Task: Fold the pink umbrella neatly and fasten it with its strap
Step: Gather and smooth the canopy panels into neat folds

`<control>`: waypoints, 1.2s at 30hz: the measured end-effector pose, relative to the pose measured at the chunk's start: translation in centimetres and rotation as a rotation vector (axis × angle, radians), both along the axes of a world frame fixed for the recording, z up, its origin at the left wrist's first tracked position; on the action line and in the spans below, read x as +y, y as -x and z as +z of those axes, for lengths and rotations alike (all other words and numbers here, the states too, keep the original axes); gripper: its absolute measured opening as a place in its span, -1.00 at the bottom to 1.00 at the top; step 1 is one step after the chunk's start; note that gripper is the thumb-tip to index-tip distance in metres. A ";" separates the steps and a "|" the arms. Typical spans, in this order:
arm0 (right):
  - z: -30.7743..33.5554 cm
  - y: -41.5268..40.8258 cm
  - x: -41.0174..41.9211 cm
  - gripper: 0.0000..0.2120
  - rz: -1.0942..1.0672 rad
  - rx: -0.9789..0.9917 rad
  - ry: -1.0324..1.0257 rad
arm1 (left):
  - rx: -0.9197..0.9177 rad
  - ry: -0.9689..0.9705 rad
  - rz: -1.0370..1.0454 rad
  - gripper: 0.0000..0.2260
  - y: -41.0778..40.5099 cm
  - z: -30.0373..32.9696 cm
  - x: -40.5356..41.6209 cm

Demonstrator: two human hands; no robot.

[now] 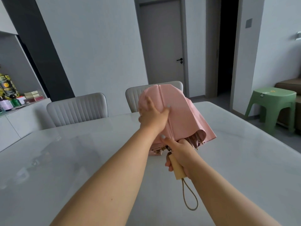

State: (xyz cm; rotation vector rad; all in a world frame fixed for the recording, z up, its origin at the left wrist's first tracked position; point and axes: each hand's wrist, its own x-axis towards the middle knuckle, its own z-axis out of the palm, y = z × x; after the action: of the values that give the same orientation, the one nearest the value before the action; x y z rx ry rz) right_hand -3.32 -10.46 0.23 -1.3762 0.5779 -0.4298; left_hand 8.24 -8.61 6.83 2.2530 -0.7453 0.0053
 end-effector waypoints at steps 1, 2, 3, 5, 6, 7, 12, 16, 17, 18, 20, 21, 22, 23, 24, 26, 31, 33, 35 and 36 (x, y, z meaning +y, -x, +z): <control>0.2 0.1 0.1 -0.61 0.008 -0.012 -0.002 | 0.098 0.089 -0.012 -0.15 -0.4 -0.1 0.1; 0.3 0.1 0.2 -0.64 0.013 -0.022 -0.001 | 0.187 0.174 -0.023 -0.09 -0.8 -0.2 0.4; 0.4 0.2 0.2 -0.66 0.017 -0.031 -0.001 | 0.265 0.246 -0.033 -0.06 -0.9 -0.3 0.7; 0.7 0.4 0.4 -0.67 0.034 -0.035 0.002 | 0.413 0.375 -0.045 -0.02 -0.7 -0.2 1.3; 0.9 0.5 0.5 -0.67 0.045 -0.029 0.008 | 0.477 0.438 -0.045 -0.01 -0.6 -0.2 1.5; 0.9 0.6 0.5 -0.68 0.057 -0.021 0.016 | 0.522 0.493 -0.041 -0.01 -0.5 -0.3 1.7; 0.9 0.8 0.4 -0.70 0.095 -0.016 -0.001 | 0.550 0.621 -0.020 -0.15 -0.7 -0.3 2.1; 0.2 0.5 0.0 -0.35 0.130 -0.004 -0.089 | 0.577 0.645 -0.031 -0.19 -0.9 -0.3 2.1; 0.1 0.5 -0.2 -0.26 0.150 -0.004 -0.147 | 0.579 0.653 -0.029 -0.19 -0.9 -0.4 2.0; 0.0 0.5 -0.4 -0.26 0.180 -0.016 -0.206 | 0.574 0.660 -0.026 -0.20 -0.8 -0.5 1.9; 0.1 0.8 -0.5 -0.47 0.251 -0.064 -0.251 | 0.564 0.660 -0.021 -0.20 -0.5 -0.8 1.8; 0.1 0.9 -0.5 -0.58 0.268 -0.089 -0.233 | 0.565 0.659 -0.025 -0.20 -0.5 -1.0 1.7; 0.0 0.9 -0.5 -0.65 0.263 -0.117 -0.216 | 0.570 0.662 -0.032 -0.20 -0.5 -1.1 1.7; -0.1 0.8 -0.5 -0.70 0.241 -0.142 -0.202 | 0.579 0.675 -0.040 -0.19 -0.5 -1.1 1.7; -0.2 0.7 -0.5 -0.74 0.215 -0.155 -0.188 | 0.590 0.688 -0.045 -0.17 -0.6 -1.1 1.7; -0.3 0.6 -0.5 -0.78 0.181 -0.161 -0.158 | 0.593 0.689 -0.050 -0.10 -0.6 -1.2 1.6; -0.4 0.4 -0.6 -0.65 0.149 -0.167 -0.101 | 0.598 0.577 -0.064 0.06 -0.9 -0.7 1.7; -0.5 0.4 -0.7 -0.64 0.131 -0.169 -0.087 | 0.490 0.475 0.009 0.07 -0.8 0.2 2.0; -0.5 0.4 -0.8 -0.66 0.119 -0.151 -0.062 | 0.208 0.368 0.121 -0.06 -1.2 1.4 2.2; -0.5 0.4 -0.8 -0.67 0.118 -0.130 -0.040 | 0.067 0.358 0.144 -0.15 -1.4 2.3 2.3</control>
State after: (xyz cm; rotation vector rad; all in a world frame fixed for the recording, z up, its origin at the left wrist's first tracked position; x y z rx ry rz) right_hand -3.67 -11.26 -0.30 -1.3261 0.3945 -0.4071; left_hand 9.62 -6.30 9.12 1.9483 -0.4995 0.1224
